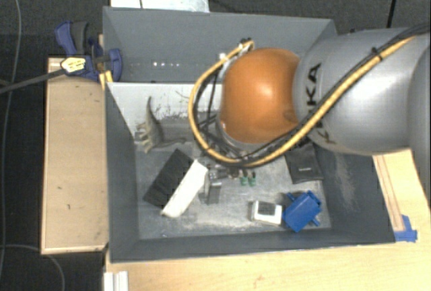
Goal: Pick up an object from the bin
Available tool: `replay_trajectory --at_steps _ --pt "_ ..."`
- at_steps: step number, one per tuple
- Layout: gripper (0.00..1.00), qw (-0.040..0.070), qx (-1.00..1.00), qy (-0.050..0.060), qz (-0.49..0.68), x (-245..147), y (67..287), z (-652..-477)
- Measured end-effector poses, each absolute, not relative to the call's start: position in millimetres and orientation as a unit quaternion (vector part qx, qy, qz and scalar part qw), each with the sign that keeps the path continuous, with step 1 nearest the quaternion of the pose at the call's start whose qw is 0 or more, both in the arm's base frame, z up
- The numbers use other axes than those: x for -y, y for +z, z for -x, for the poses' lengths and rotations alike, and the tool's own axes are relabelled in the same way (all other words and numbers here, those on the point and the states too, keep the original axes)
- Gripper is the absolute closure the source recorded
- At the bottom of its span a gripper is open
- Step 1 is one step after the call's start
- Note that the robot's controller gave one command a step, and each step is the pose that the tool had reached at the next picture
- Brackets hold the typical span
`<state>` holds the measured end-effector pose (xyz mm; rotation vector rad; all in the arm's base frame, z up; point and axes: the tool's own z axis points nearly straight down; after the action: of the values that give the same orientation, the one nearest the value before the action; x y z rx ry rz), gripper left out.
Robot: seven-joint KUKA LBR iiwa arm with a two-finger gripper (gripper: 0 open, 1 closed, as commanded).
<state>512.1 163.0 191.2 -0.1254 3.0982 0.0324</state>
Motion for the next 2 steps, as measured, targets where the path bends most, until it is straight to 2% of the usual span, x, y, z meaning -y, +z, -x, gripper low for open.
replay_trajectory --at_steps 2 --pt "0.0 0.02 -0.999 0.01 0.042 -162.8 190.7 -512.0"
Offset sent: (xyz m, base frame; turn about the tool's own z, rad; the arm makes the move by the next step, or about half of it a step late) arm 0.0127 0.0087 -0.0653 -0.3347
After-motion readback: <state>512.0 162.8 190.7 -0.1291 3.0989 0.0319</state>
